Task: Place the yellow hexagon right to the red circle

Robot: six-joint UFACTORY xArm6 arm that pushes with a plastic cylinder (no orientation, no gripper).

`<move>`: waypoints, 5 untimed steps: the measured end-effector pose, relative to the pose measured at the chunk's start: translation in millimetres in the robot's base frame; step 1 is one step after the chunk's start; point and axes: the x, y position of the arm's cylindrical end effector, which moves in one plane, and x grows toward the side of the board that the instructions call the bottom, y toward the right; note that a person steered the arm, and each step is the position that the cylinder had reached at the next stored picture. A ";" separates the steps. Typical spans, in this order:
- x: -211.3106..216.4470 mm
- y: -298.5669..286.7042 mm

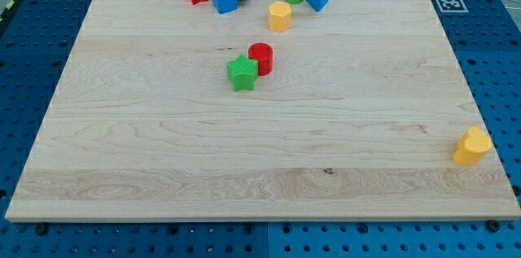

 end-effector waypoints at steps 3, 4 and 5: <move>30.8 52.5; 41.1 73.6; 77.6 95.1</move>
